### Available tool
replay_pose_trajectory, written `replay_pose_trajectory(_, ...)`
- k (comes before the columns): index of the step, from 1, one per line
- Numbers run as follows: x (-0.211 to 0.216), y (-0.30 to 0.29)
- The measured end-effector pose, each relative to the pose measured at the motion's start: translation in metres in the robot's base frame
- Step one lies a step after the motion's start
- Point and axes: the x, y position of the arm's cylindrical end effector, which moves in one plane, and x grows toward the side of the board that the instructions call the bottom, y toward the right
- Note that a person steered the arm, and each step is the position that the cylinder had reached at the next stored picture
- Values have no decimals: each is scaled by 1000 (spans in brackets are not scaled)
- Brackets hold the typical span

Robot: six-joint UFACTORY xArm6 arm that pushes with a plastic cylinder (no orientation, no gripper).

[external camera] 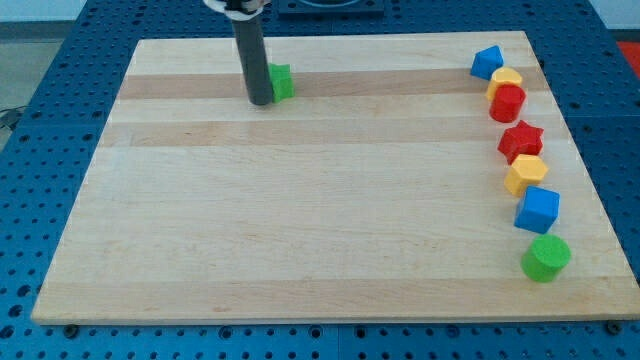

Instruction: Slide the green star towards the top center

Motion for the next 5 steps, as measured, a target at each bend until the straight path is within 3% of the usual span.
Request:
replay_pose_trajectory(2, -21, 65)
replay_pose_trajectory(3, -19, 69)
replay_pose_trajectory(5, -1, -9)
